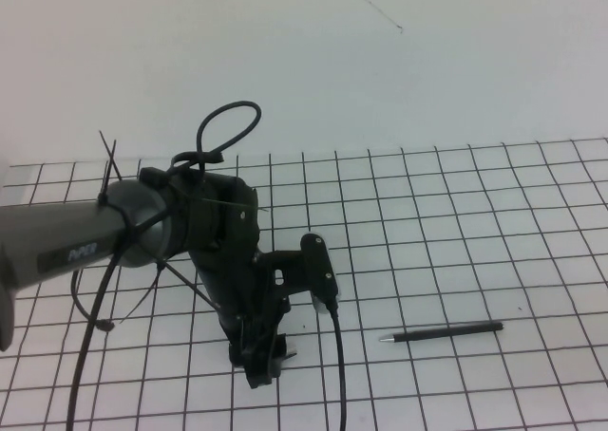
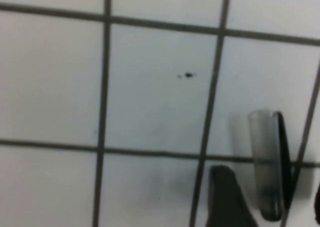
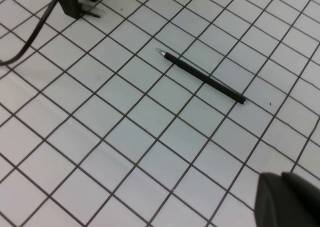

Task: Cap the pen
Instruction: Put the cap on the pen

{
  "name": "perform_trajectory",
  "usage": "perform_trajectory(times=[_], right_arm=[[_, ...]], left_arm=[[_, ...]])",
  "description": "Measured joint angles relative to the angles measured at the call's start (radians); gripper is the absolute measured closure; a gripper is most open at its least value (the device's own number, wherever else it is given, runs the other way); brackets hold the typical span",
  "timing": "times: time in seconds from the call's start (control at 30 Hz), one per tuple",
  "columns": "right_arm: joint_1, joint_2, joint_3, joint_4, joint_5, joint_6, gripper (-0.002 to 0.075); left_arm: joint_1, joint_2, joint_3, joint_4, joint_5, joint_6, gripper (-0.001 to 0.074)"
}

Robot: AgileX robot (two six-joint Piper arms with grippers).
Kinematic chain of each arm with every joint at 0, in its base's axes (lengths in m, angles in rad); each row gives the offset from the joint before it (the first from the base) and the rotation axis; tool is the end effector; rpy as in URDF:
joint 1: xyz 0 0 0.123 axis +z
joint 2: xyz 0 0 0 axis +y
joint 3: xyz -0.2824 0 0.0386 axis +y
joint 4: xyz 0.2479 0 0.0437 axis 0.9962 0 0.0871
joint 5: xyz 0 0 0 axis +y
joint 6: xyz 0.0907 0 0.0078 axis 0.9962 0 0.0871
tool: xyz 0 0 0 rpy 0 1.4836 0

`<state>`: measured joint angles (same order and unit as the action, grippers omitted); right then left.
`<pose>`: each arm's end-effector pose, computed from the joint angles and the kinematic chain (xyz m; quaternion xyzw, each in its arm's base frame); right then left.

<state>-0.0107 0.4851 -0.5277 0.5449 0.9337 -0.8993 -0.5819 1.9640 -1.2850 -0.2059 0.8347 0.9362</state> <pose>0.0761 0.0372 0.2879 -0.3229 0.8355 0.0756 0.4381 0.3082 -0.2193 0.1585 0.6369 0.7634 -0.0670 0.0848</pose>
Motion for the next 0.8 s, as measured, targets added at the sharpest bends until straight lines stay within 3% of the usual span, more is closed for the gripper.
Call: perform_trajectory(times=[0.13, 0.33, 0.73, 0.77, 0.8], right_arm=[[0.000, 0.000, 0.000, 0.000, 0.000, 0.000, 0.0729], [0.000, 0.000, 0.000, 0.000, -0.008, -0.002, 0.0729], [0.002, 0.164, -0.032, 0.093, 0.007, -0.094, 0.0729], [0.010, 0.209, -0.050, 0.094, 0.014, -0.102, 0.0728], [0.021, 0.246, -0.073, 0.094, 0.021, -0.118, 0.0727]], left_arm=[[0.000, 0.004, -0.002, 0.026, 0.000, -0.024, 0.0491], [0.000, 0.004, -0.003, 0.030, 0.000, -0.024, 0.0731], [0.000, -0.101, -0.003, 0.043, 0.079, -0.069, 0.0734], [0.000, -0.133, -0.003, 0.044, 0.083, -0.066, 0.0661], [0.000, -0.160, -0.003, 0.044, 0.085, -0.062, 0.0662]])
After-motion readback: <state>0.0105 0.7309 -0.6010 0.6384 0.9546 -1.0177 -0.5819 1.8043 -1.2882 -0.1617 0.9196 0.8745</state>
